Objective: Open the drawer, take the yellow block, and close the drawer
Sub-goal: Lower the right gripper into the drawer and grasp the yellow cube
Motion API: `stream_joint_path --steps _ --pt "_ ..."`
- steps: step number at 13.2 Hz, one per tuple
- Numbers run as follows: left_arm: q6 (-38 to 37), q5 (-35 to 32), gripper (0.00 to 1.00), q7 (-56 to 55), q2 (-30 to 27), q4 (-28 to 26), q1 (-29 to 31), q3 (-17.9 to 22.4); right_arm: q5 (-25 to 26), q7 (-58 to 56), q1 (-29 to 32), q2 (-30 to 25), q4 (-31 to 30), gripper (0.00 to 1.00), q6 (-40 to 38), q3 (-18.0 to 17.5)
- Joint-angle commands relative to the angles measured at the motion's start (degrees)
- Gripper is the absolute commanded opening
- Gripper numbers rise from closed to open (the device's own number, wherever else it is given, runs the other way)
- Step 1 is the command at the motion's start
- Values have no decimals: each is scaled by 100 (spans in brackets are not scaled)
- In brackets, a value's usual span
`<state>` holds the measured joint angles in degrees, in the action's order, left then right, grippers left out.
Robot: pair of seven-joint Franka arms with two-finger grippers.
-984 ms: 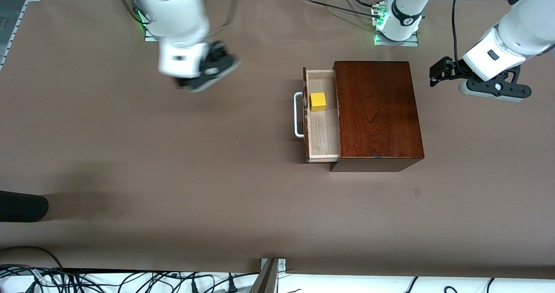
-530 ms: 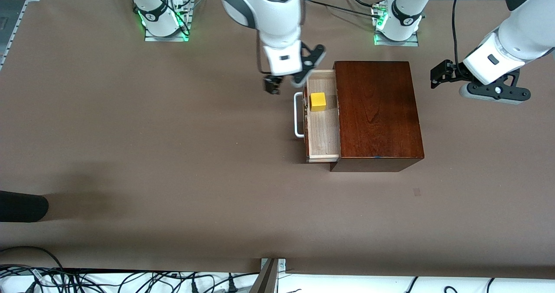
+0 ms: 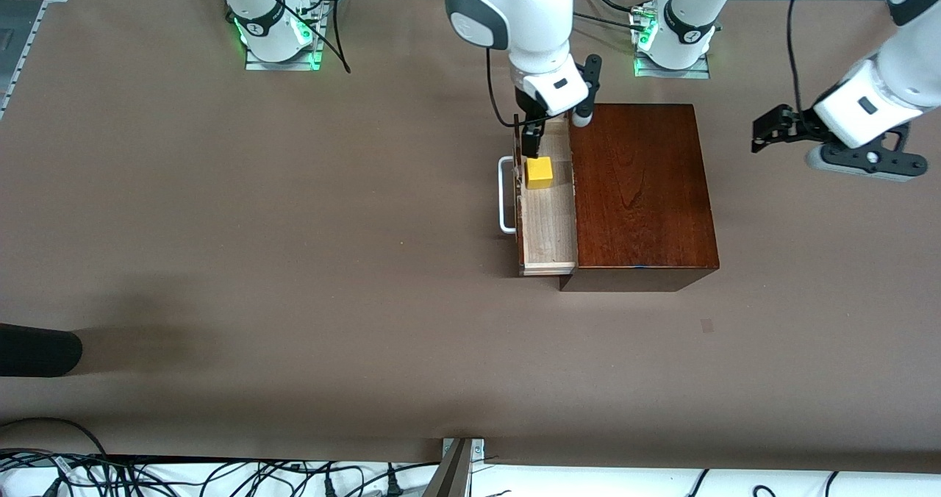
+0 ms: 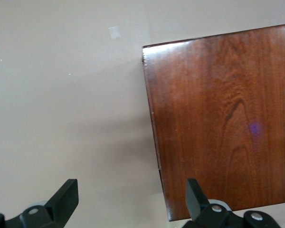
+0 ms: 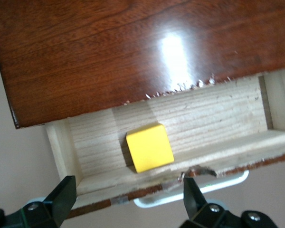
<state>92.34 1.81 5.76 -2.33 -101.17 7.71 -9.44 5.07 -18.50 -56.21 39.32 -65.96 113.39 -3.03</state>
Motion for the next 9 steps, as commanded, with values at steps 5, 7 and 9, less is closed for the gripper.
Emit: stream_joint_path --steps 5,7,9 --pt "91 -312 100 101 198 133 -384 495 319 -945 -39 681 452 100 16 30" --pt "82 -278 100 4 259 177 -385 451 319 -945 -30 883 671 100 69 39" --pt "82 -269 100 -14 294 239 -385 443 328 -954 -30 989 733 100 235 57"
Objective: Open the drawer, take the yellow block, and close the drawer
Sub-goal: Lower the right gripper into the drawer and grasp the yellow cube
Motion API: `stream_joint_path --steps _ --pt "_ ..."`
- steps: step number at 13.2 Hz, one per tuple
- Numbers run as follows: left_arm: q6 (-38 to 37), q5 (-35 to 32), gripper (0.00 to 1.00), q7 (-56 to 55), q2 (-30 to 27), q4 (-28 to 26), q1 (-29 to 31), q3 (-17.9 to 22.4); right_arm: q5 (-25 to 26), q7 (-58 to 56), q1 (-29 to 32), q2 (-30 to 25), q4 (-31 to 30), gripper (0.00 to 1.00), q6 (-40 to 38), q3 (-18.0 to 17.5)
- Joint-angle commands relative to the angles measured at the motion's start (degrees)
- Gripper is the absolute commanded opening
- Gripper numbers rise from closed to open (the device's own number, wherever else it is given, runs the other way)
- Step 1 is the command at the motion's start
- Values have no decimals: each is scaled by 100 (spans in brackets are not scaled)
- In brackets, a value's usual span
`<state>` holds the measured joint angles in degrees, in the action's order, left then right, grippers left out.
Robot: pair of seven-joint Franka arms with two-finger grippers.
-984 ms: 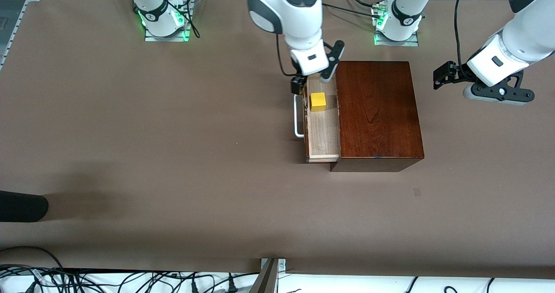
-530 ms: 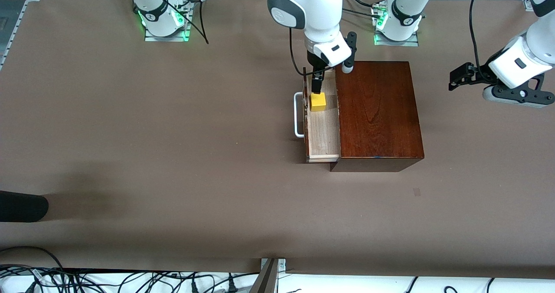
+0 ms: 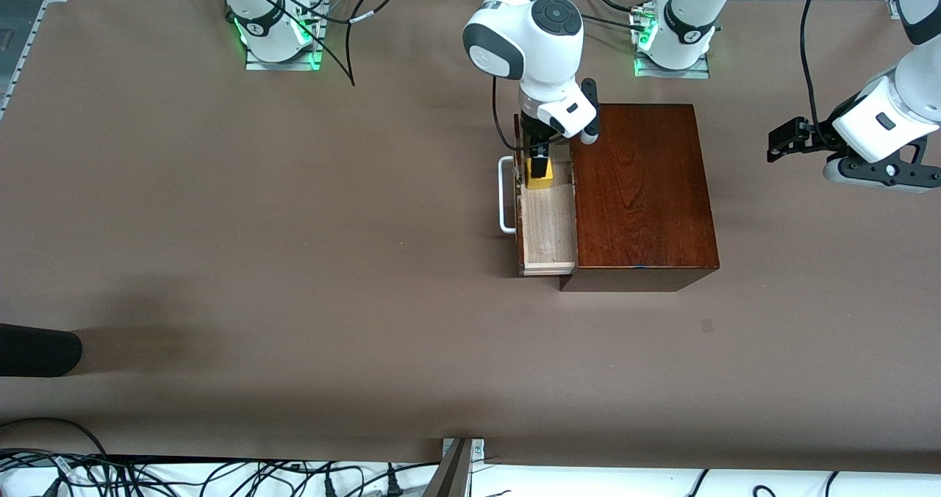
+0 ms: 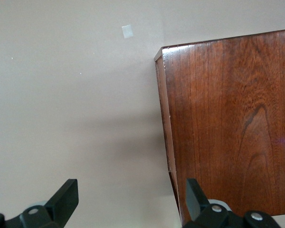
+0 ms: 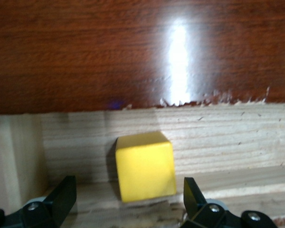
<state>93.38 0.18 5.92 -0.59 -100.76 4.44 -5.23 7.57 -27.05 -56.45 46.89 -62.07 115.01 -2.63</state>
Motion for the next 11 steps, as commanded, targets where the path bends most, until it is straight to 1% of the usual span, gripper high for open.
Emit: stream_joint_path --steps 1,3,7,8,9,10,11 --pt "-22 -106 100 -29 129 197 -57 22 78 -99 -7 242 345 100 83 43" --pt "-22 -88 100 -29 182 249 -48 22 87 -99 -7 285 345 100 92 52" --pt "-30 -79 100 23 542 715 -66 22 148 -108 2 391 345 100 109 70" --pt "-65 -71 100 58 595 803 -74 14 148 -125 2 409 345 98 144 70" --pt "-66 -71 100 24 613 821 -74 22 148 -230 2 426 345 91 162 70" --pt "-57 -71 100 15 630 830 -66 14 166 -283 -7 461 345 79 179 78" --pt "-48 -71 100 15 656 847 -74 14 166 -284 2 461 345 60 180 78"
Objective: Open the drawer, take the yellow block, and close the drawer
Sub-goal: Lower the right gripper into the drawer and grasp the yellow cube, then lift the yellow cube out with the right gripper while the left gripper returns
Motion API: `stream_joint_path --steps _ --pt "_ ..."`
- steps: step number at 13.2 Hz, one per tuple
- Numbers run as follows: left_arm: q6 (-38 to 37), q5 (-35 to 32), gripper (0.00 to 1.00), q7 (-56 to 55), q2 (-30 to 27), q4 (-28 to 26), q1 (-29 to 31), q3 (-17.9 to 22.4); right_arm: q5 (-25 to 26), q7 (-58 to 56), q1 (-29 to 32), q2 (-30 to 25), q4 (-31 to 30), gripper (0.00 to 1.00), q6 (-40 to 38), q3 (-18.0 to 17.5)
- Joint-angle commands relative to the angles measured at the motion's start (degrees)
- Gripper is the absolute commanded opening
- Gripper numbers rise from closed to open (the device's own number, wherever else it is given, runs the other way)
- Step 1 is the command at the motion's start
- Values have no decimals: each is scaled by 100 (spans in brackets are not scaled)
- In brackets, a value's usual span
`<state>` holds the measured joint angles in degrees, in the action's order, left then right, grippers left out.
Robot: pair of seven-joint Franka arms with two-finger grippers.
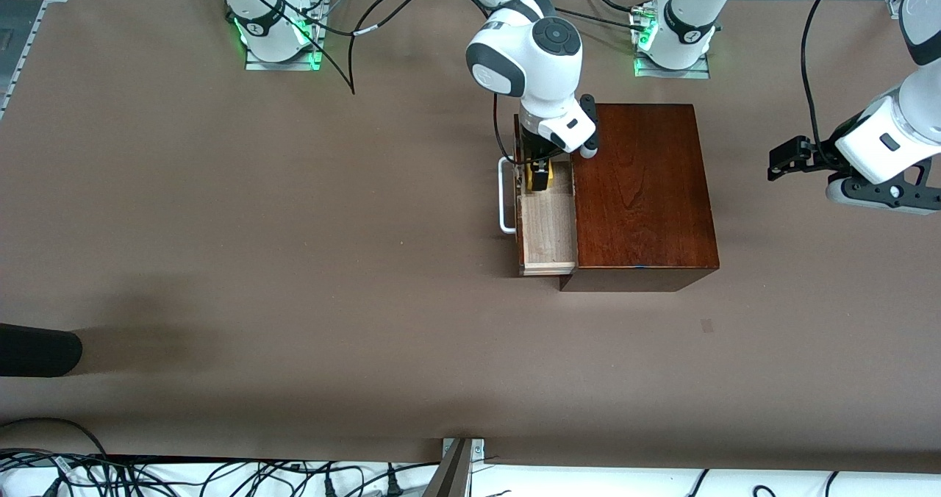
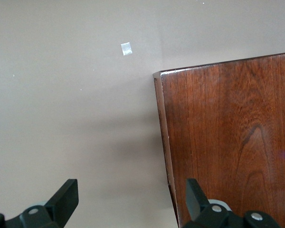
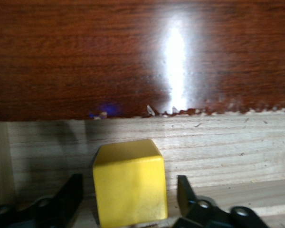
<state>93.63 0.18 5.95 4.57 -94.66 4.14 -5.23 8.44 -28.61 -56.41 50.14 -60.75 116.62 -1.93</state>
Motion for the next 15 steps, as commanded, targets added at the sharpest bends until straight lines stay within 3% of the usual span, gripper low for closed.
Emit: stream_joint_path --steps 1,2,3,6,15 --pt "-56 -62 100 12 149 246 -45 14 79 -127 -1 137 212 42 27 8" --pt "-64 -62 100 12 176 342 -71 5 79 -119 -1 137 212 15 80 8" --pt "-65 -62 100 3 280 430 -97 -4 79 -101 7 137 212 0 89 8" --pt "-65 -62 100 29 308 483 -97 -4 35 -83 25 67 230 0 -42 17" --pt "-73 -71 100 21 308 483 -106 -4 -659 -31 578 -1030 749 0 -1351 8"
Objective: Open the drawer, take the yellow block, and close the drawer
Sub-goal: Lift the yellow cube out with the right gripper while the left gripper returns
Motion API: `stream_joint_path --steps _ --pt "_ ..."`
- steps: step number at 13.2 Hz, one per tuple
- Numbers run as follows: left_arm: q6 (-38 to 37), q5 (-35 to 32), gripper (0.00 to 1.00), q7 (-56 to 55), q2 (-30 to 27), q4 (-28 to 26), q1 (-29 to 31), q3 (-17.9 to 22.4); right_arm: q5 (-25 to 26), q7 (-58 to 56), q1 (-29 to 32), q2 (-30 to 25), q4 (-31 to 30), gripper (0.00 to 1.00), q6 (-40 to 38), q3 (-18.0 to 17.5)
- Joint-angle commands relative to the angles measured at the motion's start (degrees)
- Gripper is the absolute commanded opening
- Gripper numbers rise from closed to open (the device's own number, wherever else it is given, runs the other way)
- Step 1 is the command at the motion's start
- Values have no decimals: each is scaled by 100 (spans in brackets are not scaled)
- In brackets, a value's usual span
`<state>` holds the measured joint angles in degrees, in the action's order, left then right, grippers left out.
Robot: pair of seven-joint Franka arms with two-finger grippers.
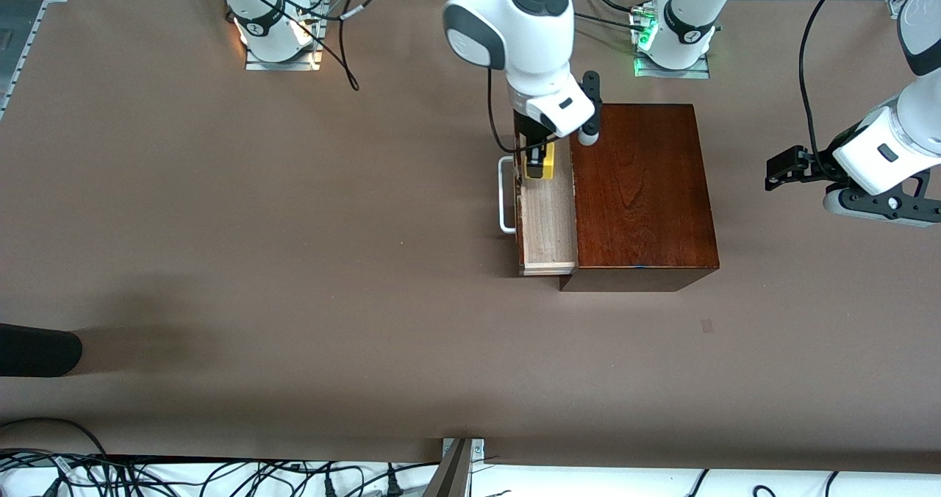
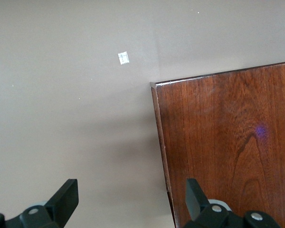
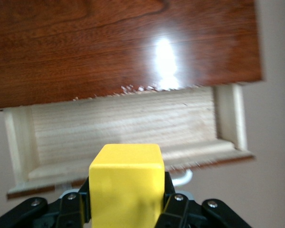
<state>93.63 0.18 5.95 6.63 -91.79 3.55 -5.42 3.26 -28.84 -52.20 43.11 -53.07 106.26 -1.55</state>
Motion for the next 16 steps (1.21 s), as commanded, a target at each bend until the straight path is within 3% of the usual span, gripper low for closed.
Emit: stream_joint_path --steps 1,4,8,10,14,16 --pt "-73 -71 100 21 101 197 -47 15 -150 -8 297 -495 -19 0 -412 -13" --pt "-91 -53 100 73 101 206 -65 -3 -342 -17 1016 -847 -19 0 -676 -12" --pt "-214 17 100 907 180 591 -249 -371 -1027 -8 2282 -962 -19 0 -939 -13" --pt "-319 78 100 1022 294 750 -451 -564 -1082 -8 2800 -1094 -62 0 -1107 -21" --pt "-329 272 100 1119 347 829 -1161 -864 -1336 799 4119 -1560 -1571 0 -810 23" --pt "-311 307 100 1163 496 830 -1679 -881 -1267 810 4253 -1945 -2641 0 -660 364"
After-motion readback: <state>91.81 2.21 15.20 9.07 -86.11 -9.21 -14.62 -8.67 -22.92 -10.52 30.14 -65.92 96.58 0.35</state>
